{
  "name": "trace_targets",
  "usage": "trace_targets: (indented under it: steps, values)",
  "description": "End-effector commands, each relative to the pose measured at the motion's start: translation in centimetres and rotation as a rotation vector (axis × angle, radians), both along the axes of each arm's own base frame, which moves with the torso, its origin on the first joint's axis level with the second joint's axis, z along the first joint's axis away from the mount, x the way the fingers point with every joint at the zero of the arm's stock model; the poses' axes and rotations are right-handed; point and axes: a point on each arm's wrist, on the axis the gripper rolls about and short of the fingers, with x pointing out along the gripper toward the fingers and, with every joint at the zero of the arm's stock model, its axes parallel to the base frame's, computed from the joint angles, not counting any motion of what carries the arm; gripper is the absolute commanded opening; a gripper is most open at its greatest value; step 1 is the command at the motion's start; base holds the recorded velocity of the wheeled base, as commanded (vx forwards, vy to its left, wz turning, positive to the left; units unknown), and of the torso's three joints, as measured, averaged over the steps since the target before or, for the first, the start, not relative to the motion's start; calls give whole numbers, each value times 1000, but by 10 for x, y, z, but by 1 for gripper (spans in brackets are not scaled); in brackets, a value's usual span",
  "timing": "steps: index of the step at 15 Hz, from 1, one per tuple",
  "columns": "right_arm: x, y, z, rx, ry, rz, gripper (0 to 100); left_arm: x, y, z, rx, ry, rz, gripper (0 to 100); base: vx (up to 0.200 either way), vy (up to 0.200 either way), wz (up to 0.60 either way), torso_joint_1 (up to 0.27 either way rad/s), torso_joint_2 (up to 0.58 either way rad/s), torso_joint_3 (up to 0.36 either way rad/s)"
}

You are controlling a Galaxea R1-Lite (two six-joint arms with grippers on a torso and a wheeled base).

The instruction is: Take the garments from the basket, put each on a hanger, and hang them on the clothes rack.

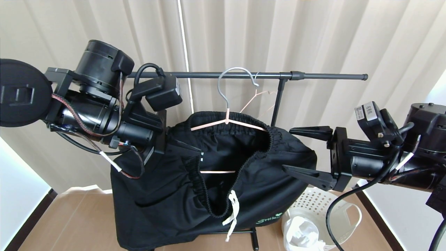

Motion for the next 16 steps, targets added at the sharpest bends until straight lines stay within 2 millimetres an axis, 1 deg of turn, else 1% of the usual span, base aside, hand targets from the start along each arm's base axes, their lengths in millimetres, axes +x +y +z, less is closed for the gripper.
trace_targets:
  steps: [1, 3, 4, 6, 8, 10, 16]
  values:
    - [4, -5, -2, 0, 7, -2, 100, -10, 8, 8, -10, -24, 11, 0, 0, 0, 0, 0, 0, 0]
    - [10, -7, -6, -3, 21, -16, 100, -14, 16, 10, -12, -30, 34, 0, 0, 0, 0, 0, 0, 0]
    - [15, -11, -10, -8, 35, -31, 100, -16, 20, 11, -13, -34, 43, 0, 0, 0, 0, 0, 0, 0]
    - [20, -11, -17, -22, 47, -37, 100, -19, 25, 14, -23, -27, 69, 0, 0, 0, 0, 0, 0, 0]
    - [24, -10, -26, -52, 31, -32, 100, -20, 32, 15, -27, -24, 95, 0, 0, 0, 0, 0, 0, 0]
    - [29, -14, -31, -67, 27, -44, 100, -25, 39, 16, -39, -39, 119, 0, 0, 0, 0, 0, 0, 0]
    - [39, -12, -42, -79, 56, -45, 100, -33, 41, 9, -130, -89, 172, 0, 0, 0, 0, 0, 0, 0]
